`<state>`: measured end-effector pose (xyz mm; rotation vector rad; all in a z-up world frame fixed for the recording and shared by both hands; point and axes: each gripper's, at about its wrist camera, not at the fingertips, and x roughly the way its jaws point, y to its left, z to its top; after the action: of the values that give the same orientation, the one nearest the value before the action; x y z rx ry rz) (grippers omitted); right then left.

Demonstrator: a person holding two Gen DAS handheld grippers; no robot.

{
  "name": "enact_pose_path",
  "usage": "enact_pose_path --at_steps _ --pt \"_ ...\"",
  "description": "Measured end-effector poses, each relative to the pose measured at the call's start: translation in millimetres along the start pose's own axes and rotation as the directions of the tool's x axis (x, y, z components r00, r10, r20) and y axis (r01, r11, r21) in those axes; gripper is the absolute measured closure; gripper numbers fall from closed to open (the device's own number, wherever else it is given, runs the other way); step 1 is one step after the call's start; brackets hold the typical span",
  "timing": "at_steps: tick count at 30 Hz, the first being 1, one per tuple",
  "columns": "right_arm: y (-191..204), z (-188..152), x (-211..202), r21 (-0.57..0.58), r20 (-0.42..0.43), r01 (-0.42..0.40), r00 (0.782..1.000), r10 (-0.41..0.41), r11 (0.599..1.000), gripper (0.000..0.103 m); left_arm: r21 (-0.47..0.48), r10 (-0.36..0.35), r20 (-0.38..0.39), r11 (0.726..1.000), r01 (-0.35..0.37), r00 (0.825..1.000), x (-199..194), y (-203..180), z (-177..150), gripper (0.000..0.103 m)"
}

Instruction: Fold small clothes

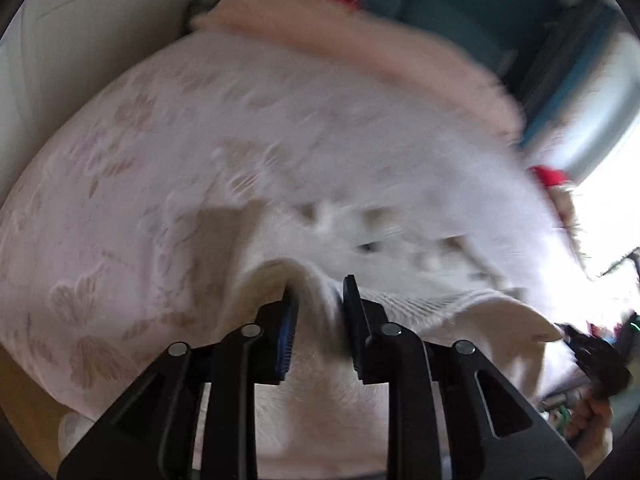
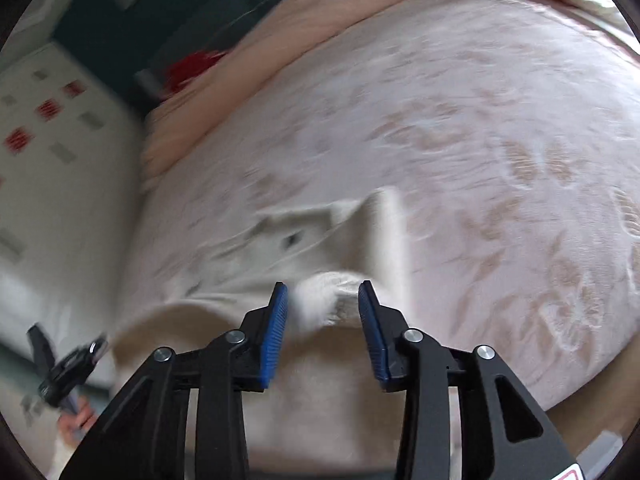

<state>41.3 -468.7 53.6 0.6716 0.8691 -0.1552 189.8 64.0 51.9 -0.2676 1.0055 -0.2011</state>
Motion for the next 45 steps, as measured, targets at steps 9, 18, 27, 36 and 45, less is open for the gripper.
enact_pose_path --at_steps 9,18,27,36,45 --pt "14 -34 10 -0.124 0.059 0.067 0.996 -0.061 0.99 0.038 0.006 0.041 0.11 0.999 -0.042 0.993 -7 29 -20 0.025" --pt "26 -7 81 -0.234 0.018 0.174 0.985 -0.174 0.957 0.033 0.048 0.023 -0.033 0.999 -0.022 0.999 63 20 -5 0.032" --pt "25 -12 85 -0.222 -0.001 0.133 0.991 -0.136 0.966 0.091 0.035 -0.051 -0.052 0.998 0.053 0.997 56 20 -8 0.096" --pt "38 50 69 -0.184 0.111 0.113 0.989 -0.093 0.976 0.093 0.057 -0.047 0.058 0.997 0.043 0.997 38 -6 59 0.095" --pt "18 28 79 -0.116 0.106 0.169 0.982 -0.157 0.979 0.054 0.049 0.067 -0.032 0.997 -0.065 0.997 88 4 30 0.083"
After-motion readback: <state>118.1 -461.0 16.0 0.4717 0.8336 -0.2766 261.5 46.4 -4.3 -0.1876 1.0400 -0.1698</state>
